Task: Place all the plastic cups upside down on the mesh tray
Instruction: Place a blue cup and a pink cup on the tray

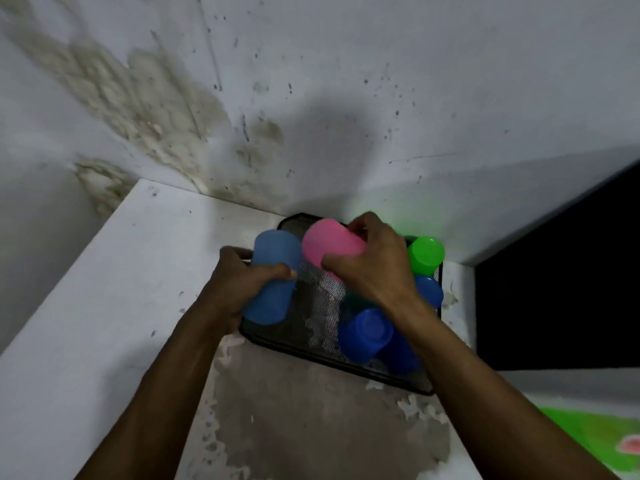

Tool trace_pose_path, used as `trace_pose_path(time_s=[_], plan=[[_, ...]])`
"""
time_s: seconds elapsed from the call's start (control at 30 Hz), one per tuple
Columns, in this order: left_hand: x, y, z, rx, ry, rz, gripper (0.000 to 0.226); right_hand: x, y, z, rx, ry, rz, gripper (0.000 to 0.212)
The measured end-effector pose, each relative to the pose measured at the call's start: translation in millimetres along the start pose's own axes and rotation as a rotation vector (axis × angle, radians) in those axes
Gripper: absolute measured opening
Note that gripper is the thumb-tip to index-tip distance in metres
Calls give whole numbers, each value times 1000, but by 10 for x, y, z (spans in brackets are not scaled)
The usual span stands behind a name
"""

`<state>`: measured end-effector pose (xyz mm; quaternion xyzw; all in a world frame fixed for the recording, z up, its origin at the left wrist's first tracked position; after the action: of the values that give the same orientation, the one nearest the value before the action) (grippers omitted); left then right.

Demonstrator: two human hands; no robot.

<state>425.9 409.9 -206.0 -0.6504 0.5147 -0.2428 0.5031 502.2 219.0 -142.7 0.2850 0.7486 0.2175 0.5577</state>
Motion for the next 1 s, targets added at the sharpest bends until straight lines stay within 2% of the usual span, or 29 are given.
trace_pose_path(time_s=[0.07, 0.23, 0.4, 0.57, 0.77, 1.0], plan=[[-71, -64, 212, 75, -45, 171, 77, 56, 92, 189, -27, -16, -123, 65], [-17, -165, 609, 252, 10, 525, 88, 261, 198, 514, -69, -8, -403, 58], [165, -185, 857, 332, 30, 729, 69, 502, 234, 731, -144, -4, -529, 45], [433, -244, 1029, 436, 139, 842, 66, 661, 201, 893, -176, 7, -601, 42], [618, -326, 1160, 489, 179, 838, 95, 780, 180, 967, -226, -27, -640, 43], [697, -293, 1096, 547, 157, 780, 88, 753, 156, 979, -229, -42, -592, 45]])
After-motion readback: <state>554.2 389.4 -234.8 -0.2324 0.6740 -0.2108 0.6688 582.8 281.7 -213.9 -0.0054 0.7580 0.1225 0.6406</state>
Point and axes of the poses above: each hand's wrist, its own z-axis towards the middle knuckle, its own x-axis out of the palm, y = z × x, the point moved 6 cm from there along z, towards the middle knuckle, and after that the axes turned 13 degrees about x, right-handed, at the moved point
